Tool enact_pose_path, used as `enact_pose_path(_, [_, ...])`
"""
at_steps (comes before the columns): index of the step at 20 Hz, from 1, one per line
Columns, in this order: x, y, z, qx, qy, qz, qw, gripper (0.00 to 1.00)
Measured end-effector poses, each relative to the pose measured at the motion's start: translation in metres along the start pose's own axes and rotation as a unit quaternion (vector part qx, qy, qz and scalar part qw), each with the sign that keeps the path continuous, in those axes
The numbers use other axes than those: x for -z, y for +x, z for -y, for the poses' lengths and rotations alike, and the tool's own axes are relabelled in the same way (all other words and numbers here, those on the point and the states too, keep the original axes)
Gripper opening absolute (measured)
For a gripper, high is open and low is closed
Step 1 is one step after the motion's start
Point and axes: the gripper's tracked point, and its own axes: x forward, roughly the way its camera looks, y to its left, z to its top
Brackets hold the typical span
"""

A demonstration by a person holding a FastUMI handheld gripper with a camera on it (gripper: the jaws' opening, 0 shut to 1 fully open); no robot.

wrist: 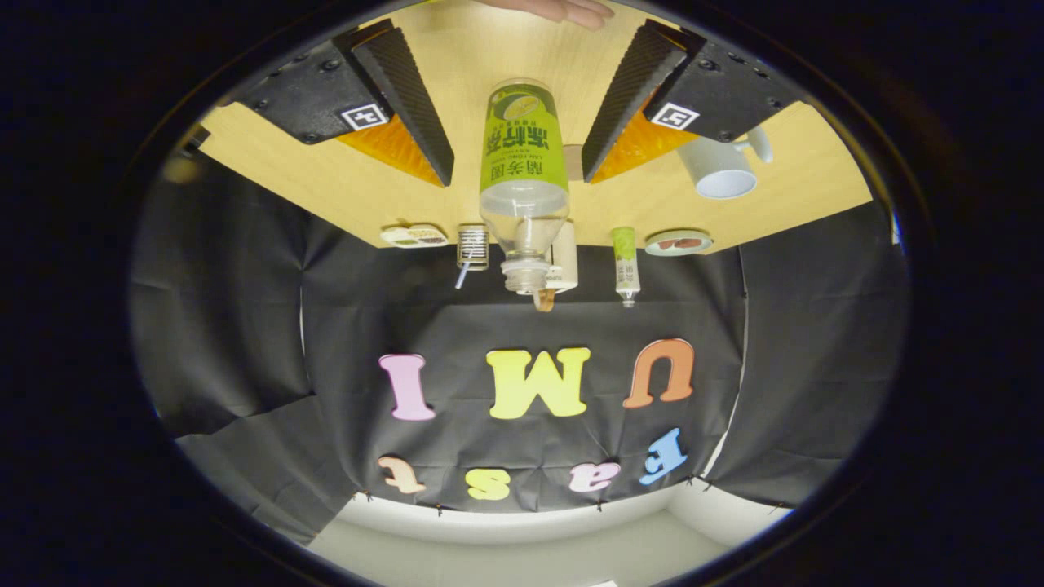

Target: Take the bottle from table, then pour the juice into the cup, finally place the bottle on the coaster

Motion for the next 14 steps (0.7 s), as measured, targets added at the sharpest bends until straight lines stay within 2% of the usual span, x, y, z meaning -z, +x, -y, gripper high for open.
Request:
enact_pose_path(7, [-0.001, 0.038, 0.008, 0.022, -0.022, -0.007, 0.999, 1.0])
enact_pose_path(12, [0.004, 0.053, 0.002, 0.011, -0.025, -0.018, 0.999, 1.0])
enact_pose_path(14, [0.006, 0.056, 0.007, 0.019, -0.024, -0.018, 0.999, 0.89])
